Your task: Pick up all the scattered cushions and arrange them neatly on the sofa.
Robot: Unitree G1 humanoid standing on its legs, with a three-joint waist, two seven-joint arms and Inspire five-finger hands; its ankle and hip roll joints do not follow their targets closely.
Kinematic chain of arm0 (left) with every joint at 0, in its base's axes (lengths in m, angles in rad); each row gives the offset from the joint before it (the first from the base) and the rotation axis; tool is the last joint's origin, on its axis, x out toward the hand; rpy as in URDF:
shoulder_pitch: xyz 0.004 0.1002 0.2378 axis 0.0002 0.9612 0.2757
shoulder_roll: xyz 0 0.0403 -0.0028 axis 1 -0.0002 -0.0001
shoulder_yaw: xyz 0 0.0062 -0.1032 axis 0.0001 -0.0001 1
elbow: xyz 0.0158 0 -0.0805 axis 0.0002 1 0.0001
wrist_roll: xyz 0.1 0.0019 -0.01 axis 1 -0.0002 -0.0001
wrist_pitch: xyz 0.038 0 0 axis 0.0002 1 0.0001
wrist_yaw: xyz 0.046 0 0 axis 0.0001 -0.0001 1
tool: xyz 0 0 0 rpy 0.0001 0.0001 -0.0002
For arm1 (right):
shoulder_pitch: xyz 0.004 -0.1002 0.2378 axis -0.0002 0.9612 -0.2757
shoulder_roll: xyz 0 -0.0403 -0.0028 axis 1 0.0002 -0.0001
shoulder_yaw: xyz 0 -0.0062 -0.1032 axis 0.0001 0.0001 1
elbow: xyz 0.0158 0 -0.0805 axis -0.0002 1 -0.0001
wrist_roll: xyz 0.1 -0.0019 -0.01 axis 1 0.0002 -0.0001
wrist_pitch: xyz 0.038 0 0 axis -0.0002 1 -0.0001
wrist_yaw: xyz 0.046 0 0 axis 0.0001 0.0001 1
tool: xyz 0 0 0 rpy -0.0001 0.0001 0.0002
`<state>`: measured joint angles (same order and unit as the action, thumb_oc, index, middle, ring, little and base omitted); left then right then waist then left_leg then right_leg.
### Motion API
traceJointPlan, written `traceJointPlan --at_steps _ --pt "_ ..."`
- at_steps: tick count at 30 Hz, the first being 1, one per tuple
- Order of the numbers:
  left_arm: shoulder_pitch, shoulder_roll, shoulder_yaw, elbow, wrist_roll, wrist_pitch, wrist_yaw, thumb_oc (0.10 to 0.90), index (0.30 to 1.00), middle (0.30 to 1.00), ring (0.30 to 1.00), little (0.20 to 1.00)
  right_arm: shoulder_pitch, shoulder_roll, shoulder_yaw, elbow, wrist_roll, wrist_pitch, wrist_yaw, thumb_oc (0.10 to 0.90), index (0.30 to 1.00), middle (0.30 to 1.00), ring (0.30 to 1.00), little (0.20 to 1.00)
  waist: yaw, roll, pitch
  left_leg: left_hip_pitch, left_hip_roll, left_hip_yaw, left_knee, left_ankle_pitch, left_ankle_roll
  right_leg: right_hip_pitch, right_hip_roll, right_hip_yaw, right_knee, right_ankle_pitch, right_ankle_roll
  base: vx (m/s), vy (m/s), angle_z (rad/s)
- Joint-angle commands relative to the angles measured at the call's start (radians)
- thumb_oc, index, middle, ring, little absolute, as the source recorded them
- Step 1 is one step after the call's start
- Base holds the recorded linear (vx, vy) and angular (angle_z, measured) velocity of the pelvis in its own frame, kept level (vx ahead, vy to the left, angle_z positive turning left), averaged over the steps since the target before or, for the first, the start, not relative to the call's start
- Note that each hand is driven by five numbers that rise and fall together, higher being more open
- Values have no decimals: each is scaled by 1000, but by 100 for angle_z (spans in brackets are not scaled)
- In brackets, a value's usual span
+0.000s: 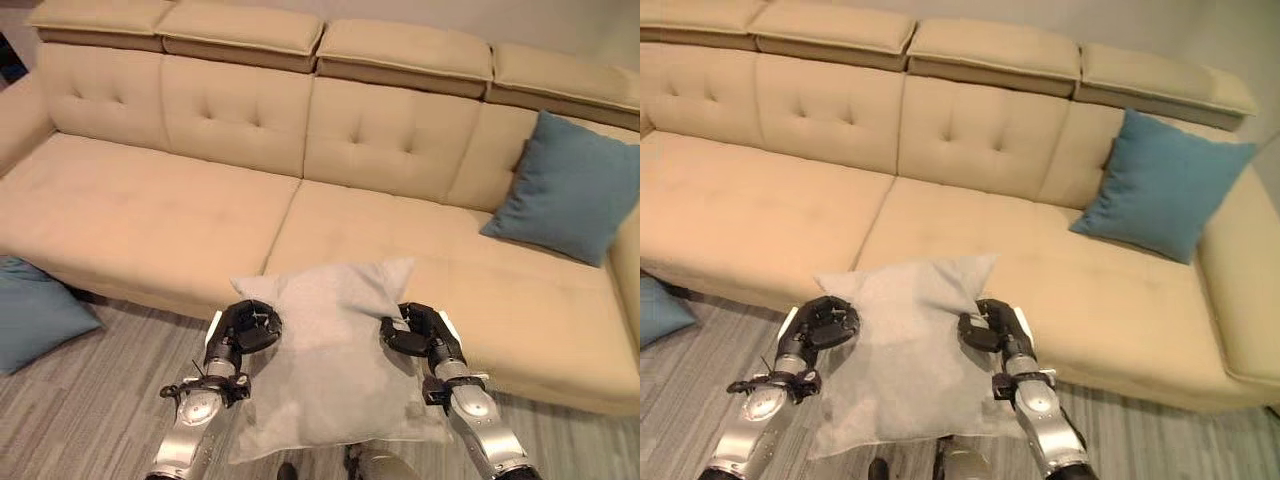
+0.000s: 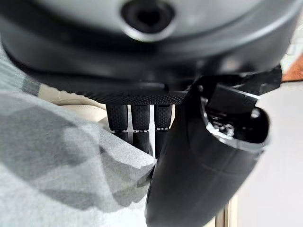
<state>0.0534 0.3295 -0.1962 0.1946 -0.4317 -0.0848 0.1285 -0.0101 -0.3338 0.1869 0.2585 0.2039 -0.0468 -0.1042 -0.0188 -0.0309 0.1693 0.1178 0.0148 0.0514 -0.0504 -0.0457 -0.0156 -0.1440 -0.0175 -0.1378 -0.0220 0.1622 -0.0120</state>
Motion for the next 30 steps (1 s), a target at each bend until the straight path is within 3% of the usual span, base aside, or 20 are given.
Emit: traceJointPlan --at_steps 1,2,6,7,8,11,15,20,21,25,27,28,30 --pt "-112 -3 -28 -134 -56 -144 -76 400 300 300 300 300 -75 9 -46 -158 16 -131 21 400 300 300 300 300 -27 -77 -92 -197 -22 42 396 -87 -56 131 -47 -35 57 -195 100 188 -129 89" --pt "-113 -8 -26 -131 -64 -140 -77 400 300 300 300 300 -70 3 -51 -157 28 -126 22 400 300 300 300 300 -27 -87 -88 -262 9 72 488 -87 -59 146 -50 -51 44 -205 88 40 -62 74" --pt "-109 -5 -22 -132 -63 -131 -78 400 300 300 300 300 -68 4 -52 -159 40 -124 20 400 300 300 300 300 -17 -103 -92 -324 41 83 455 -107 -39 169 -55 -61 26 -221 88 118 -14 26" --pt "-105 -3 -21 -134 -58 -129 -72 400 300 300 300 300 -69 6 -47 -158 40 -124 18 400 300 300 300 300 -8 -101 -97 -332 49 56 369 -71 -37 179 -43 -53 19 -229 92 188 31 2" --pt "-105 -3 -21 -135 -58 -128 -72 400 300 300 300 300 -69 6 -47 -158 40 -124 18 400 300 300 300 300 -8 -104 -96 -326 46 57 360 -67 -37 180 -45 -52 18 -229 92 200 56 -7" --pt "-100 0 -16 -151 -55 -133 -60 400 300 300 300 300 -77 12 -43 -150 37 -127 10 400 300 300 300 300 20 -94 -92 -383 57 6 209 50 -63 224 -22 -31 13 -261 88 204 89 -27" --pt "-90 19 -16 -161 -53 -129 -72 400 300 300 300 300 -87 13 -35 -146 13 -124 17 400 300 300 300 300 24 -84 -117 -311 48 -2 161 45 -56 236 -28 -16 51 -278 95 259 162 -41" --pt "-79 38 -9 -174 -54 -125 -80 400 300 300 300 300 -102 19 -31 -140 -10 -114 30 400 300 300 300 300 45 -82 -121 -244 33 27 156 6 -19 219 -57 6 172 -277 122 168 164 -47" --pt "-78 47 -7 -172 -52 -125 -78 400 300 300 300 300 -113 23 -30 -139 -20 -112 34 400 300 300 300 300 35 -73 -113 -213 31 37 149 -9 2 168 -72 20 283 -233 149 79 114 -26" --pt "-81 57 -1 -173 -47 -127 -75 400 300 300 300 300 -127 23 -26 -133 -40 -111 34 400 300 300 300 300 26 -55 -98 -185 29 50 137 -22 29 94 -84 44 407 -184 173 84 137 -9" --pt "-84 58 6 -170 -51 -130 -74 400 300 300 300 300 -130 28 -25 -132 -48 -111 34 400 300 300 300 300 29 -44 -93 -167 31 58 133 -34 34 56 -100 10 423 -188 174 108 90 -18" --pt "-85 53 10 -166 -54 -132 -71 400 300 300 300 300 -139 28 -22 -125 -50 -109 32 400 300 300 300 300 34 -40 -97 -145 26 68 120 -46 33 44 -115 -44 343 -215 161 132 8 -32" --pt "-83 48 15 -165 -58 -134 -68 400 300 300 300 300 -149 28 -16 -121 -43 -110 34 400 300 300 300 300 42 -40 -97 -121 22 85 99 -52 26 28 -127 -123 238 -201 154 127 -20 -50"
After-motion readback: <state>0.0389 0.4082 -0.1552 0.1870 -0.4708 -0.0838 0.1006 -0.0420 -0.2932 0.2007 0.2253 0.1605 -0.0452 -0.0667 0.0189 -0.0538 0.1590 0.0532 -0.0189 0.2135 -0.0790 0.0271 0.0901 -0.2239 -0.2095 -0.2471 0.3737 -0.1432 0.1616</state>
